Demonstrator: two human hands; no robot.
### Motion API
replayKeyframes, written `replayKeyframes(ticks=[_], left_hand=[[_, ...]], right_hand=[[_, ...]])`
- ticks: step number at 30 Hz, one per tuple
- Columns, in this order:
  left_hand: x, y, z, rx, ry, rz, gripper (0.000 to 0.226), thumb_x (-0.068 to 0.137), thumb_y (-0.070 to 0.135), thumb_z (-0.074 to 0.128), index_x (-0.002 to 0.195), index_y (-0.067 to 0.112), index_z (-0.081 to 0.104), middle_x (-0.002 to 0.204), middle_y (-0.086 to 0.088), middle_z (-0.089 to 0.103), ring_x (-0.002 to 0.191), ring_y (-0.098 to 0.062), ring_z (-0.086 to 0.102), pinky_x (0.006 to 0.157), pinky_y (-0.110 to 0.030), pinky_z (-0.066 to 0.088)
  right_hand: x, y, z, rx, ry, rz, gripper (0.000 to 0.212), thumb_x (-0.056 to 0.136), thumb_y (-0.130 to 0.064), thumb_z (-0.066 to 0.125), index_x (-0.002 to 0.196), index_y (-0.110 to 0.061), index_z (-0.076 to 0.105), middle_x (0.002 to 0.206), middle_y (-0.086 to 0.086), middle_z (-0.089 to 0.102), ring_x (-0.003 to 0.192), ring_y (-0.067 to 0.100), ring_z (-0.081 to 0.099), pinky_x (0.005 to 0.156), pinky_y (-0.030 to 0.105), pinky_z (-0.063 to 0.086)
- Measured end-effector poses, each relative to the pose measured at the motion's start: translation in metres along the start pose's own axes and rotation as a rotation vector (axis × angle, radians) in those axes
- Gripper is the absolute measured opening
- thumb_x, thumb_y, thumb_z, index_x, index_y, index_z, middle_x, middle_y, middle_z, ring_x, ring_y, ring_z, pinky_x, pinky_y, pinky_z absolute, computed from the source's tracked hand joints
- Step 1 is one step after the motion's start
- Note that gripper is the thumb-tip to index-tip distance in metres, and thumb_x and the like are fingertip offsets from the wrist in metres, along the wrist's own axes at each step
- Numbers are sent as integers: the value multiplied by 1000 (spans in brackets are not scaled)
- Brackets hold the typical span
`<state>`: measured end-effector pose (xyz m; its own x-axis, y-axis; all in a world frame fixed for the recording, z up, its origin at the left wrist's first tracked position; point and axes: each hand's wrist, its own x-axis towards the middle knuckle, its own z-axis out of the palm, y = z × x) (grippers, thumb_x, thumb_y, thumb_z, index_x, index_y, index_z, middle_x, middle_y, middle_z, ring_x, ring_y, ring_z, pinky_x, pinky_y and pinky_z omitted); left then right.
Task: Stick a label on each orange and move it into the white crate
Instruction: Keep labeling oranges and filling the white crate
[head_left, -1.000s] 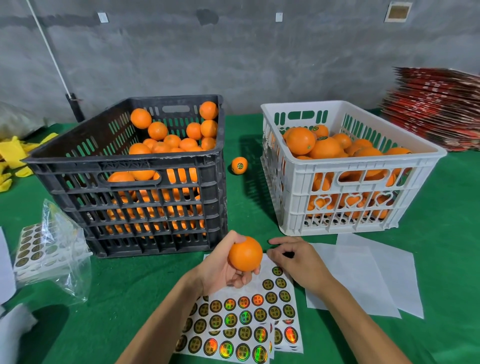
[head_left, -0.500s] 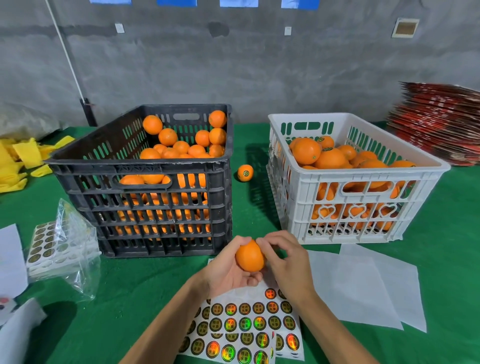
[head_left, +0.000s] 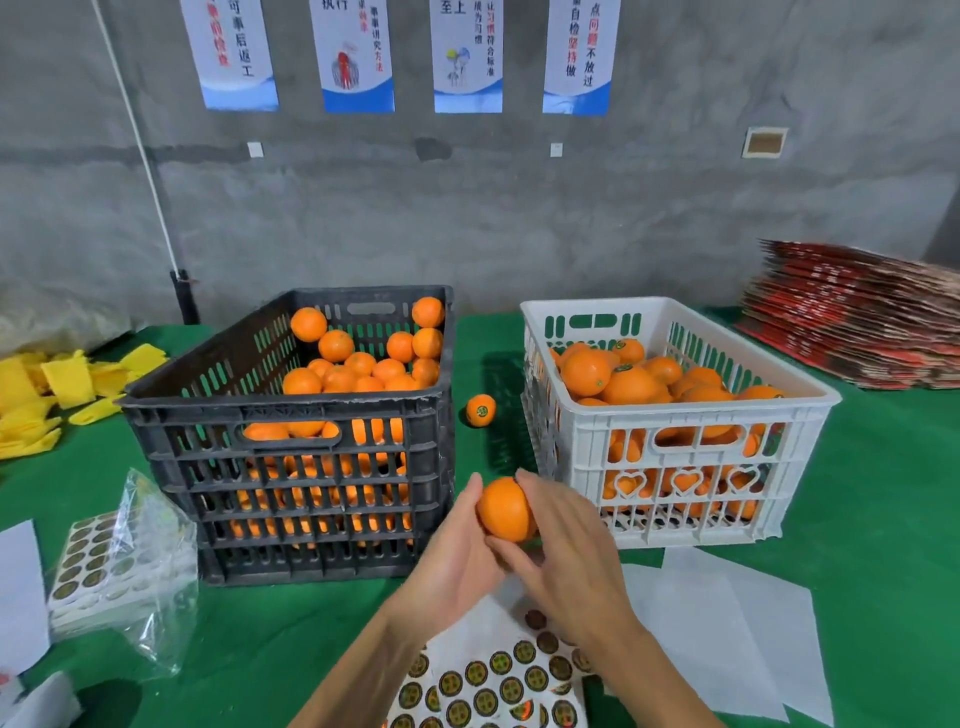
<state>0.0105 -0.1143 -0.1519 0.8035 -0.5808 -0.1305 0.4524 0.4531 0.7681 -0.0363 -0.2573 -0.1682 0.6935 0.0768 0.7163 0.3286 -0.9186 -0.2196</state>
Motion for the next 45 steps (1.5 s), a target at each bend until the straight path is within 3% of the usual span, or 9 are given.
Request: replayKeyframes(ticks=[6, 13, 20, 23, 25, 32, 36, 39, 45], left_hand=[[6, 80, 65, 541, 30, 496, 48, 93, 47, 60, 128, 15, 60, 133, -3, 65, 113, -21, 71, 92, -35, 60], [19, 187, 58, 1402, 236, 1020, 18, 95, 47, 55, 107, 36, 63, 108, 22, 65, 106, 0, 61, 88, -15, 46], [45, 270, -71, 1831, 466, 235, 17, 98, 6, 56, 86, 7, 67, 94, -13, 67, 86, -25, 58, 87, -45, 50], [35, 297, -123, 2042, 526, -247, 18, 98, 16, 57, 106, 6, 70, 115, -15, 68, 98, -25, 59, 90, -41, 51], [35, 315, -142, 2120, 574, -416, 31, 98, 21, 59, 123, 5, 69, 129, -13, 67, 108, -28, 62, 98, -45, 52], [67, 339, -141, 1828, 611, -446, 84, 90, 42, 77, 159, 23, 32, 156, -10, 40, 129, -32, 53, 77, -37, 56], [92, 320, -148, 1721, 586, -613, 104, 86, 49, 80, 163, 27, 15, 164, -15, 29, 131, -35, 57, 108, -49, 49], [90, 319, -161, 1661, 597, -612, 106, 89, 27, 82, 164, 33, 8, 168, -16, 18, 131, -38, 56, 106, -49, 52], [87, 318, -162, 1694, 525, -653, 103, 83, 17, 86, 161, 39, 23, 149, -18, 44, 111, -32, 65, 103, -48, 55]], right_hand=[[92, 50, -65, -166, 364, 84, 75, 90, -33, 78, 152, -11, 42, 150, 9, 52, 137, 25, 45, 116, 33, 29], [172, 52, -89, -363, 155, 91, 56, 103, -45, 56, 149, -14, 51, 157, 11, 47, 147, 31, 40, 122, 45, 29], [229, -63, -15, 9, -156, 1, 32, 100, -35, 59, 126, -18, 68, 131, 7, 66, 124, 31, 55, 103, 41, 44], [251, -96, 13, 46, -426, 55, 14, 99, -30, 59, 87, -23, 61, 121, 17, 65, 118, 38, 58, 89, 42, 47], [260, -105, 35, 8, -537, 56, 16, 99, -26, 57, 105, -14, 67, 127, 19, 63, 123, 38, 57, 89, 41, 48], [266, -99, 73, -8, -745, 92, 35, 97, -25, 60, 129, -11, 64, 133, 16, 60, 120, 37, 59, 96, 41, 53], [263, -97, 73, 44, -740, 86, 34, 98, -33, 62, 124, -11, 65, 126, 13, 64, 116, 35, 60, 94, 44, 53], [263, -100, 69, 59, -740, 83, 36, 99, -34, 62, 121, -7, 66, 119, 15, 66, 109, 34, 62, 91, 47, 55], [262, -101, 64, 84, -695, 63, 36, 100, -35, 62, 120, -5, 67, 118, 16, 67, 109, 35, 62, 88, 46, 55]])
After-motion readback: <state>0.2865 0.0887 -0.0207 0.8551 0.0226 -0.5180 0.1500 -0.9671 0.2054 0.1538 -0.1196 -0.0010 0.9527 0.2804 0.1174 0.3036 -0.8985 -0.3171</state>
